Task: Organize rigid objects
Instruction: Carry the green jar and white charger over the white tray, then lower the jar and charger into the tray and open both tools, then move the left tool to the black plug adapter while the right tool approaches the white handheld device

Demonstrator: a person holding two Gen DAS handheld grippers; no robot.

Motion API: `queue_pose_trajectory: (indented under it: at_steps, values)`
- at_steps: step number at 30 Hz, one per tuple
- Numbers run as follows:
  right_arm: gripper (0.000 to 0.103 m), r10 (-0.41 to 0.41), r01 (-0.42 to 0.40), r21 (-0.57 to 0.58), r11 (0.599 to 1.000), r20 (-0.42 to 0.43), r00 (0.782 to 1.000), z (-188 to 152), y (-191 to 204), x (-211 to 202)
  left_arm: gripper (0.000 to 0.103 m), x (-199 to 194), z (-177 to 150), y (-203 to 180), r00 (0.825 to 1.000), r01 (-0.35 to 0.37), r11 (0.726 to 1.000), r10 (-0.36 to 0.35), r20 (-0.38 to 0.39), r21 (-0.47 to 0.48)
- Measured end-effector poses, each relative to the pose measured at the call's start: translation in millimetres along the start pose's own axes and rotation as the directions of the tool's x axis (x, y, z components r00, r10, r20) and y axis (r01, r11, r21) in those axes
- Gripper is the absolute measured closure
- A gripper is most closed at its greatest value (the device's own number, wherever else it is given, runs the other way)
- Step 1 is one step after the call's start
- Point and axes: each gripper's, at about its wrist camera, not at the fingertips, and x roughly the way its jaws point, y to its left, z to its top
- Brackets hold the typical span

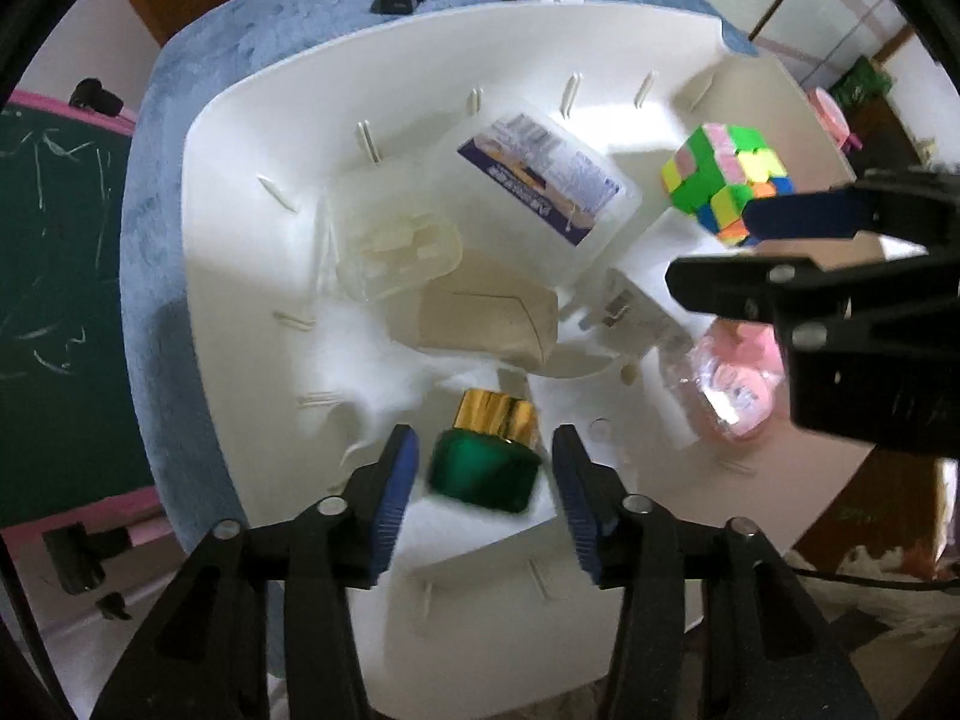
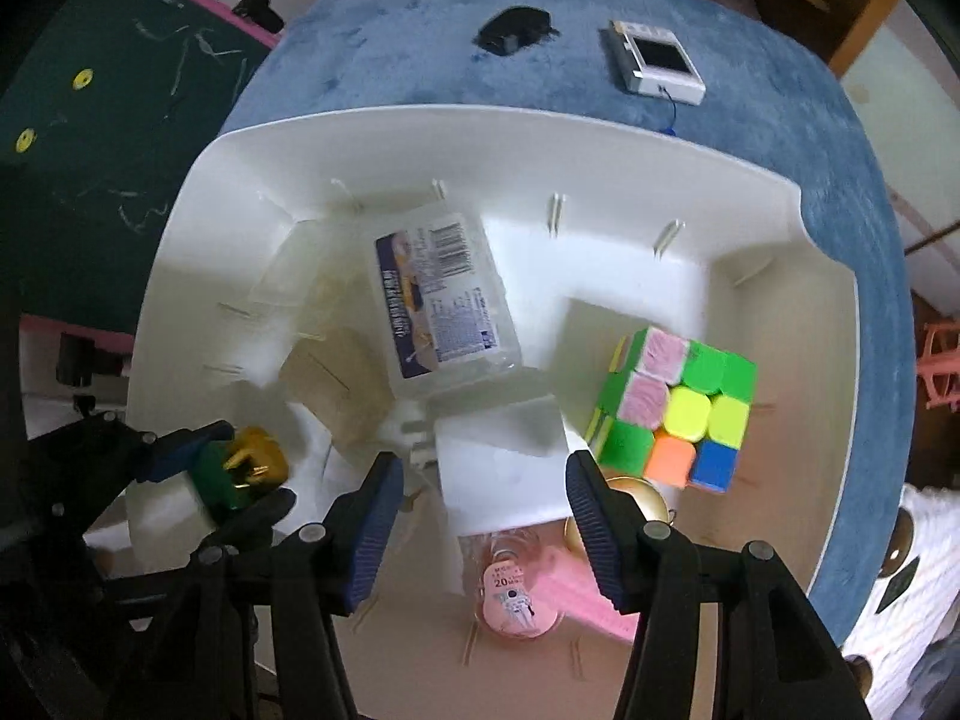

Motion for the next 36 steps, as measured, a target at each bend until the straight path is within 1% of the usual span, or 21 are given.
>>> queue_pose_trajectory:
  at_steps: [2, 3, 5, 7, 13, 15, 17, 22, 25, 29, 36]
  values:
    - [0.045, -0.006, 0.006, -0.010, 1.000, 0.014, 1.000, -1.7, 2.9, -5.6, 0.040, -6.8, 0.0, 0.8, 1.000, -0.016, 1.000, 0.016, 0.020, 0.001]
    - [0.045, -0.003, 0.003, -0.013, 1.000, 0.020, 1.000, -3.4, 4.1, -8.7, 0.038, -11.7, 0.0, 1.5, 0.999, -0.022, 1.000, 0.021, 0.036, 0.002]
    - [0.045, 0.010, -0.009, -0.016, 1.000, 0.033, 0.999, -6.3, 4.1, -17.1, 0.032, -18.8, -0.6, 4.0, 0.999, -0.020, 1.000, 0.020, 0.050, -0.004]
    - [0.045, 0.022, -0.022, -0.008, 1.000, 0.051, 0.998, -11.1, 0.3, -27.1, 0.027, -26.2, 0.8, 6.5, 0.998, -0.023, 1.000, 0.024, 0.062, -0.012]
    - [0.045, 0.045, -0.048, 0.039, 0.998, 0.085, 0.995, -10.0, -10.0, -50.2, 0.027, -46.7, 0.9, 9.2, 0.993, -0.033, 0.999, 0.037, 0.111, -0.032]
    - [0.042, 0.039, -0.043, 0.047, 0.998, 0.087, 0.995, -8.4, -13.8, -56.7, 0.027, -54.2, 8.6, 12.4, 0.990, -0.031, 0.999, 0.037, 0.133, -0.043]
    - [0.039, 0.043, -0.050, 0.058, 0.997, 0.107, 0.993, -8.6, -16.2, -66.7, 0.027, -63.9, 13.3, 15.9, 0.987, -0.028, 0.998, 0.036, 0.155, -0.054]
    - [0.039, 0.036, -0.048, 0.071, 0.996, 0.165, 0.986, -2.4, -23.5, -90.5, 0.027, -90.3, 27.8, 24.0, 0.975, -0.018, 0.996, 0.036, 0.219, -0.085]
    - [0.039, 0.032, -0.046, 0.069, 0.997, 0.197, 0.980, 3.2, -27.8, -105.8, 0.027, -102.2, 40.4, 31.1, 0.970, -0.003, 0.995, 0.028, 0.242, -0.103]
    - [0.039, 0.019, -0.036, 0.072, 0.997, 0.228, 0.973, 15.7, -37.4, -125.4, 0.027, -118.4, 59.2, 38.0, 0.961, -0.016, 0.994, 0.045, 0.272, -0.110]
    - [0.039, -0.015, -0.004, 0.066, 0.998, 0.280, 0.960, 49.0, -60.6, -154.8, 0.026, -148.4, 108.4, 43.3, 0.948, -0.035, 0.994, 0.066, 0.313, -0.105]
